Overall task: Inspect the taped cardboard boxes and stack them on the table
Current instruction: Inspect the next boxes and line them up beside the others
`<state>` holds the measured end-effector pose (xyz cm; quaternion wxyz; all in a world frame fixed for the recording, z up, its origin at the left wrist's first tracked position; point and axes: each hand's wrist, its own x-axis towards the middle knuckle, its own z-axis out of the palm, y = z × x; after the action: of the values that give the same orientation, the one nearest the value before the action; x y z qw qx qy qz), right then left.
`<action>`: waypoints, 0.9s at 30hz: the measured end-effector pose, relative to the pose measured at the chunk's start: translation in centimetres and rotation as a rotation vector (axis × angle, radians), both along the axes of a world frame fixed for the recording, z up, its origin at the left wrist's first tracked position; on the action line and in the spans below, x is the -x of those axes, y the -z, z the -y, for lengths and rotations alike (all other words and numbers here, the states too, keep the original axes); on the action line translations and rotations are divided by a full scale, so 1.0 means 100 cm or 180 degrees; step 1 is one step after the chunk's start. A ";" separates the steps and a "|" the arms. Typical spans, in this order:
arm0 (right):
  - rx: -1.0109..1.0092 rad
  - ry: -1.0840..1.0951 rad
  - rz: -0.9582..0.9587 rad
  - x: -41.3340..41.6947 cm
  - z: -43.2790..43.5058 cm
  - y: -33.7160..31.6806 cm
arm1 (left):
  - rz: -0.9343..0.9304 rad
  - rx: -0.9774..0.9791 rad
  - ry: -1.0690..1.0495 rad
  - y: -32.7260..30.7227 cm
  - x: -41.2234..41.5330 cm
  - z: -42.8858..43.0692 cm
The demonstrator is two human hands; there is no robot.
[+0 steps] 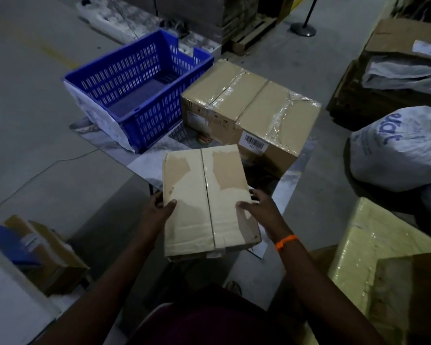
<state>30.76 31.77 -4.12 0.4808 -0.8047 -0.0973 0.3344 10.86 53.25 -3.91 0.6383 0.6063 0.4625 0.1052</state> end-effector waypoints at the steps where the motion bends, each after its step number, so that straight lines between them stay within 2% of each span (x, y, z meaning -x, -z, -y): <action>1: -0.0023 -0.0019 0.0034 -0.006 -0.009 -0.002 | -0.0021 0.0002 0.0118 -0.002 -0.008 -0.007; 7: -0.0467 0.0076 -0.0020 -0.026 -0.051 -0.004 | -0.0298 0.0042 0.0327 -0.011 -0.043 -0.032; 12: -0.0717 0.0093 0.0221 -0.019 -0.047 -0.013 | 0.0120 -0.0066 0.0179 -0.029 -0.031 -0.022; 17: -0.1299 0.0790 0.0315 -0.019 -0.032 -0.052 | 0.0842 0.0141 -0.0576 -0.067 -0.026 -0.001; 21: -0.1559 0.0964 0.0296 -0.014 -0.010 -0.086 | 0.1302 0.0296 -0.0628 -0.090 -0.036 0.011; 27: -0.1464 0.1161 0.0307 -0.002 0.024 -0.084 | 0.1090 0.0215 -0.0298 -0.082 -0.049 0.034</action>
<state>31.00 29.38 4.28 0.6974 -0.6938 -0.0471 0.1732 15.80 49.80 4.32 0.7221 0.5356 0.3780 0.2209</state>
